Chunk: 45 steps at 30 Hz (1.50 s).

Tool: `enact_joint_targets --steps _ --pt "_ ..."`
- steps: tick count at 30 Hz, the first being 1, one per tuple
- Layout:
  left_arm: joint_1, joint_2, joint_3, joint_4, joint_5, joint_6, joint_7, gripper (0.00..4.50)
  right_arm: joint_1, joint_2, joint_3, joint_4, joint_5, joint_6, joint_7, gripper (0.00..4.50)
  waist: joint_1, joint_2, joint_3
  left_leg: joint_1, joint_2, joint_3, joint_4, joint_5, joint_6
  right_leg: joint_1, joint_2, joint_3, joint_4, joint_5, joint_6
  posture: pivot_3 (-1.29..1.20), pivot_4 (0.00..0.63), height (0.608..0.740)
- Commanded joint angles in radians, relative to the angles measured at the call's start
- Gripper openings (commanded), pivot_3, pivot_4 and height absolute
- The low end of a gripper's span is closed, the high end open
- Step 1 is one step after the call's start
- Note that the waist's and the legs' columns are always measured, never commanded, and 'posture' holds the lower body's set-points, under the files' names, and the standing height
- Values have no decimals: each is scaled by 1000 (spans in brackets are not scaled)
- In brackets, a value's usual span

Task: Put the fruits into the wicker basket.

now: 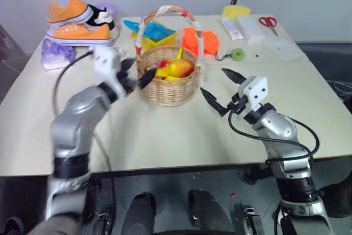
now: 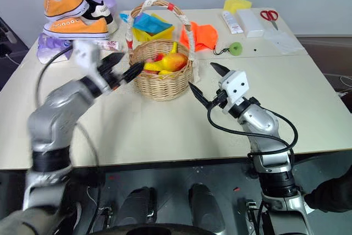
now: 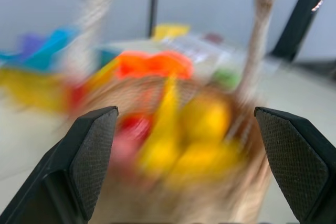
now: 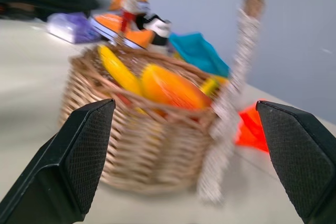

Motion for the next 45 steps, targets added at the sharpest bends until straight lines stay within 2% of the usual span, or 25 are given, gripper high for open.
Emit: enact_joint_targets --steps 1,5,8,12,16,22,28,31,33,34,38,45 --pt "133 75 133 -96 -62 -86 -115 4439 -28 14 -20 -24 0 -5 -34 4500 -3 0 0 -1 0 0 0 0 0 0 0 -1 0 -1 -1 0 150 740" --pt "316 127 192 -64 -45 -195 -210 4439 -103 45 -9 46 -9 25 -74 4500 -4 0 0 0 -1 1 2 0 0 1 -2 0 -2 -2 -4 0 150 740" --pt "397 131 181 -25 14 -313 -232 4439 -170 67 -4 109 -22 27 -93 4500 -9 0 0 1 -1 5 2 0 0 1 -3 3 -2 -2 -5 0 150 740" --pt "419 76 227 -94 -80 -360 -234 4439 -271 80 -4 191 -2 115 -101 4500 -2 -1 0 -1 0 3 2 0 0 0 -3 2 -3 -3 -6 0 150 740" --pt "436 75 251 -124 -129 -391 -253 4439 -377 105 -3 256 8 168 -107 4500 -9 0 0 -1 0 5 1 0 0 0 -3 2 -3 -2 -6 0 150 740" --pt "432 86 248 -124 -155 -414 -262 4439 -522 162 13 426 -34 168 -152 4500 -13 0 0 0 1 4 0 0 0 -1 -2 2 -2 -2 -5 0 150 740" --pt "473 92 218 -118 -153 -406 -275 4439 -576 231 24 526 -39 166 -166 4500 -12 0 0 -1 1 5 0 0 0 -1 -2 2 -3 -2 -5 0 150 740" --pt "459 88 210 -136 -162 -404 -255 4500 -598 245 11 570 -37 158 -177 3656 -12 0 0 -1 0 5 0 0 0 -1 -2 2 -3 -2 -5 0 150 740" --pt "452 90 198 -140 -155 -403 -247 4500 -605 244 12 579 -46 149 -182 2800 -12 0 0 -1 0 5 0 0 0 -1 -3 2 -3 -2 -5 0 150 740" --pt "451 91 193 -140 -154 -403 -246 4500 -605 245 10 579 -46 146 -185 2125 -13 0 0 -1 0 5 0 0 0 -1 -3 2 -3 -2 -5 0 150 740" --pt "443 84 173 -139 -159 -403 -239 4500 -601 244 5 578 -47 133 -190 107 -15 0 1 -1 1 5 -1 0 0 -2 -2 2 -3 -2 -5 0 150 740" --pt "391 81 123 -118 -152 -403 -240 4500 -553 185 -57 458 -20 135 -190 40 -10 1 1 -1 0 5 -1 0 0 -2 -2 2 -3 -2 -5 0 150 740"
